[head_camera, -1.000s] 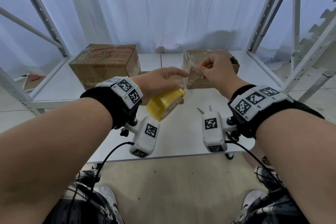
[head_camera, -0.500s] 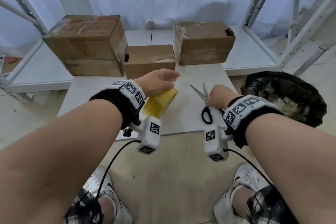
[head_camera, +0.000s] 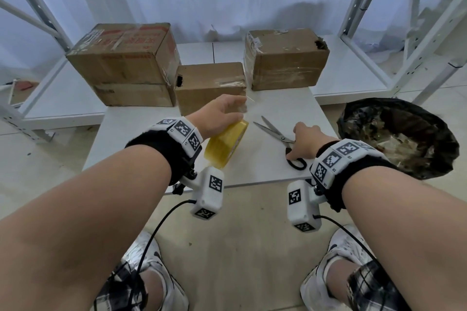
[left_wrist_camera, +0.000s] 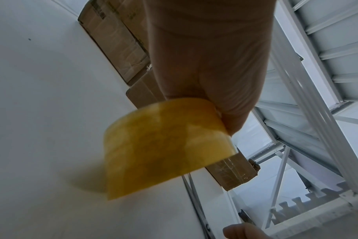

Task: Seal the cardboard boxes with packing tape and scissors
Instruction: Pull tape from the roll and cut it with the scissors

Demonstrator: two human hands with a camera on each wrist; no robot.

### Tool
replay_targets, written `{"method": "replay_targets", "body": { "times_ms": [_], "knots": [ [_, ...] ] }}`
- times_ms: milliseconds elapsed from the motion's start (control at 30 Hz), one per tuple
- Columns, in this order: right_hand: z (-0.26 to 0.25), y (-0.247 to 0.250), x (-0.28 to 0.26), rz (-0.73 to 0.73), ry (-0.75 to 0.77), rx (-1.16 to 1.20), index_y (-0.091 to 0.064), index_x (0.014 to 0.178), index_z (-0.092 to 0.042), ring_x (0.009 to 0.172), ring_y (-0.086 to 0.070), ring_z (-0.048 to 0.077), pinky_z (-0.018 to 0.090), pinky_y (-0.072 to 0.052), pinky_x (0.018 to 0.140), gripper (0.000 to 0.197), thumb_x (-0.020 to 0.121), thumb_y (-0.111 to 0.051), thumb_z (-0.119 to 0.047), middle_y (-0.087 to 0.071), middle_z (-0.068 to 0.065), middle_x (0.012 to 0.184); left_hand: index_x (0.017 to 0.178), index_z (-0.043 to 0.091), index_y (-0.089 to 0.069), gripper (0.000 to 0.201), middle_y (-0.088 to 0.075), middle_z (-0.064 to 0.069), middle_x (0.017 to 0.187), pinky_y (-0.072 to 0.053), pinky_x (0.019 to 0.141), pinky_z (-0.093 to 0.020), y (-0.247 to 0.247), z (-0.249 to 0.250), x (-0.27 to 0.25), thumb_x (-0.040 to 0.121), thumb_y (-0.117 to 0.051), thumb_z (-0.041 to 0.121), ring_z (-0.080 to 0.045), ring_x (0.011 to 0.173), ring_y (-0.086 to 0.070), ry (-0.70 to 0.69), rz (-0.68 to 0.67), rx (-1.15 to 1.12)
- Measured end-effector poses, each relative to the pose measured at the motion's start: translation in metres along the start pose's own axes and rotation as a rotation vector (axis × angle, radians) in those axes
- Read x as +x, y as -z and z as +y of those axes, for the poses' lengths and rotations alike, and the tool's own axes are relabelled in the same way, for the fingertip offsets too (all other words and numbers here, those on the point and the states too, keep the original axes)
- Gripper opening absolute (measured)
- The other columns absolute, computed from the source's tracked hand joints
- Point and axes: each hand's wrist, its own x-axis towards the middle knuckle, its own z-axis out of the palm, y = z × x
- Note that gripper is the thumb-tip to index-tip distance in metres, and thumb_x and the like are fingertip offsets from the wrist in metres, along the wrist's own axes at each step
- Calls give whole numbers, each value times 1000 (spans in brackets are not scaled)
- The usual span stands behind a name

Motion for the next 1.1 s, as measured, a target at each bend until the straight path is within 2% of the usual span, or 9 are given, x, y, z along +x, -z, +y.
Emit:
{"method": "replay_targets", "body": {
  "times_ms": [167,300,467,600,667,800,867,967,1100],
  "knots": [
    [1,-2,-2,6,70,-80,-38,133,-4,110,-55,32,39,-48,93,50,89,-60,-13,-56,16,121,141,18,-44,45,-38,1,142,-35,112,-42,7,-8,-5,97,-54,15,-18,129,-42,-8,10,70],
    [3,-5,-9,28,87,-101,-44,127,-3,108,-56,31,36,-48,88,42,89,-59,-13,-57,15,121,140,20,-44,46,-40,7,134,-38,110,-39,7,-12,-10,97,-54,13,-14,123,-44,-31,32,6],
    [3,11,-23,29,107,87,-42,137,-4,119,-50,29,38,-44,99,56,89,-64,-24,-49,13,135,139,22,-46,45,-42,6,137,-42,105,-33,5,-14,-16,97,-55,12,-14,123,-46,-37,54,-64],
    [3,29,-37,-26,134,182,-59,122,0,92,-58,27,36,-48,85,37,88,-64,-14,-63,16,116,137,25,-47,44,-43,7,134,-40,108,-41,1,-10,-18,96,-56,12,-19,126,-47,-32,43,-66],
    [6,35,-44,-73,153,182,-62,112,-3,94,-58,26,34,-46,86,36,87,-69,-27,-65,12,105,138,25,-46,45,-43,4,138,-38,110,-42,-2,-7,-21,95,-56,12,-20,127,-46,-27,37,-46],
    [8,39,-59,-187,143,144,-60,114,-7,96,-63,25,36,-46,91,63,82,-60,-61,-68,10,102,140,21,-45,47,-43,0,143,-39,109,-43,-8,-3,-27,95,-56,11,-22,128,-47,-12,56,-41],
    [10,36,-65,-203,144,140,-58,117,-8,106,-62,28,36,-44,91,66,83,-57,-64,-67,15,110,140,21,-45,48,-43,0,143,-38,110,-44,-10,-3,-30,95,-56,11,-22,128,-47,-4,68,-29],
    [16,29,-70,-220,141,201,-60,117,-7,95,-60,26,32,-40,80,68,81,-58,-64,-66,14,101,140,21,-44,49,-42,1,145,-37,111,-43,-9,-5,-34,94,-57,11,-19,131,-44,-9,94,-41],
    [28,21,-69,-228,140,323,-62,110,-16,95,-63,24,37,-47,95,59,73,-68,-62,-66,12,110,143,21,-42,50,-39,0,147,-35,112,-42,-4,-7,-38,95,-56,13,-17,132,-40,-6,93,-5]
  ]
}}
